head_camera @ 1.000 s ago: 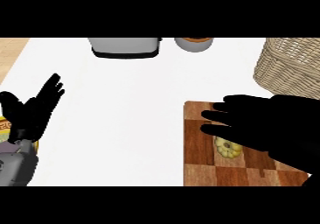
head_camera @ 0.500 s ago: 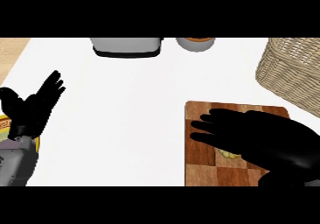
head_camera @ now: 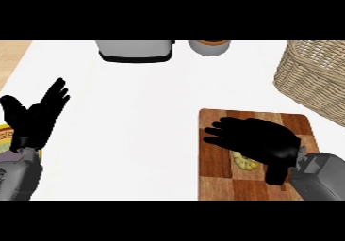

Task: Pick the squash from the cutting board and place it in the basket

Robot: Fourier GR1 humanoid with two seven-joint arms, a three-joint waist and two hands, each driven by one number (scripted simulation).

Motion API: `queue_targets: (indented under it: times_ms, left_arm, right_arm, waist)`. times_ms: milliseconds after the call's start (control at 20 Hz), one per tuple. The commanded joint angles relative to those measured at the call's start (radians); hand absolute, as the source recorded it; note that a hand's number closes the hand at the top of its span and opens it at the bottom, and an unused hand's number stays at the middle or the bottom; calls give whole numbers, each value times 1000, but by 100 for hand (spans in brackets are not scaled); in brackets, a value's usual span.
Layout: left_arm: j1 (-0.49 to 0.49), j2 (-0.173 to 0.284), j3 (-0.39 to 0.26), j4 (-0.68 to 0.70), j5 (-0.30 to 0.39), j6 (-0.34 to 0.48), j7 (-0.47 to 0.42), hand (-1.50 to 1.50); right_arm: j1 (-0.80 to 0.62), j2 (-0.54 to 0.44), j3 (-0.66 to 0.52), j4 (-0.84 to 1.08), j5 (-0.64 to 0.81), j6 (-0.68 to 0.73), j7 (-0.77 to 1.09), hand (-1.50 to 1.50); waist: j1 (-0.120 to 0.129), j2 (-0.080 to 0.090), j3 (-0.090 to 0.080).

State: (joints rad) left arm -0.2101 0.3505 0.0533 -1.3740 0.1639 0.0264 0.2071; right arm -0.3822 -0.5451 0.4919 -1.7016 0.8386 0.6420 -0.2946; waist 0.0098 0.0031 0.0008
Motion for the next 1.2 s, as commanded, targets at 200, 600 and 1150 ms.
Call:
queue_targets:
  times_ms: [200, 600, 1150]
  left_arm:
    - [51, 5, 29, -46, 14, -61, 13, 0]
    - [-25, -30, 67, 88, -42, -70, -76, 0]
    - [16, -68, 49, -76, -81, -27, 35, 0]
  right_arm:
    - [-33, 48, 34, 252, 188, -134, -123, -150]
    - [10, 47, -68, 190, 215, -77, -233, -150]
    - [-1, 47, -54, 268, 278, -101, -319, -150]
  waist:
    - [2, -2, 0]
    - [-11, -2, -1]
    - [-5, -3, -1]
